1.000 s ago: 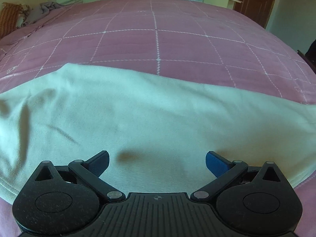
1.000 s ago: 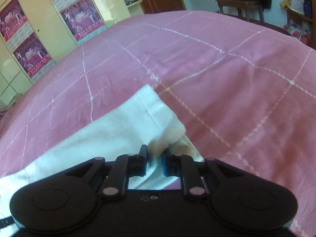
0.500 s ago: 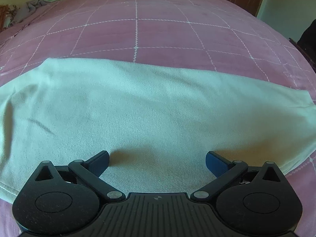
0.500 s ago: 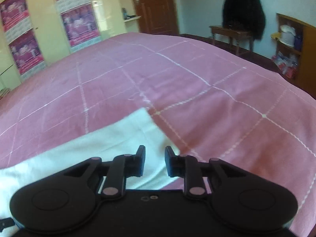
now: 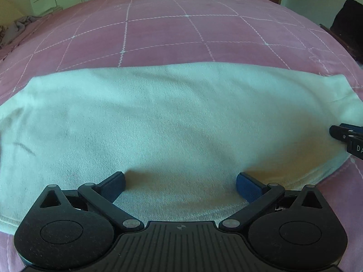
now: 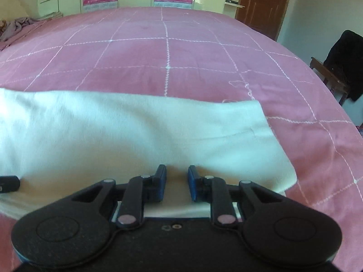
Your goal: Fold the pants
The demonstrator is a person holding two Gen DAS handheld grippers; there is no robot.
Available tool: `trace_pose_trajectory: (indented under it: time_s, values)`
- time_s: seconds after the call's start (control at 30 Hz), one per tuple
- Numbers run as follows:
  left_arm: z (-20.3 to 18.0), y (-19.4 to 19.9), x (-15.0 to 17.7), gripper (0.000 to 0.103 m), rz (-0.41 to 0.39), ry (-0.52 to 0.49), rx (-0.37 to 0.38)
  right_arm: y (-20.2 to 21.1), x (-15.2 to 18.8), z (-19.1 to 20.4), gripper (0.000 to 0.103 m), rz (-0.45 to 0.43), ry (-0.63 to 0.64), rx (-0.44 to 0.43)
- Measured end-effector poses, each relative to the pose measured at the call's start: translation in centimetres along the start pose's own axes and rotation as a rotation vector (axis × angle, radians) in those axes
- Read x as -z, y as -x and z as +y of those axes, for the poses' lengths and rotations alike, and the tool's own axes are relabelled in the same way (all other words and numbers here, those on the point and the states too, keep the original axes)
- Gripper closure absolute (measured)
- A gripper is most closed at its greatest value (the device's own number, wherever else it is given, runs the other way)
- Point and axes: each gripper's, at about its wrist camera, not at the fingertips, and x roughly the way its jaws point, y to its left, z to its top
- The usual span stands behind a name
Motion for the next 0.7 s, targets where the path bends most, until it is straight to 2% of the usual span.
trace_pose_trajectory:
  time_s: [0.1,0.2,0.3,0.4,0.47,0.53,0.57,0.6,0.7]
  values:
    - [-0.2,0.5,0.7,0.000,-0.015,-0.039,0.006,1.3,1.9,-0.4,0.082,-0.037,0.016,-0.009]
    - [0.4,1.5,-0.5,0.001,-0.002,-0.010,0.036,1.9,1.4,-0.6,0.082,-0.023,-0.011,-0.016]
    - [0.3,2.9,-2.3,0.001,-0.066,-0.011,0.037,3.2,0.6,-3.5,0.077,-0.034,-0.251,-0.076]
    - [-0.3,2.3,-4.0,0.001,-0.060,0.005,0.043,3.9,1.0,-6.5,0.076,-0.029,-0.415,-0.107]
    - [-0.9,1.6,-4.4,0.001,-0.043,0.019,0.051,4.2,1.2,-7.8,0.070,-0.020,-0.465,-0.092]
    - [-1.6,0.6,-4.0,0.001,-0.013,0.015,0.056,4.4,1.6,-9.0,0.049,-0.013,-0.513,-0.069]
    - [-2.1,-0.1,-3.7,0.001,0.020,0.008,0.064,4.3,1.9,-9.7,0.045,-0.012,-0.542,-0.062]
    - [-2.6,-1.0,-3.1,0.000,0.060,-0.002,0.070,4.1,2.1,-10.2,0.042,-0.007,-0.567,-0.058]
    - [-3.9,-0.9,-1.3,0.000,0.014,-0.058,0.021,2.9,2.8,-11.7,0.043,0.012,-0.662,-0.074]
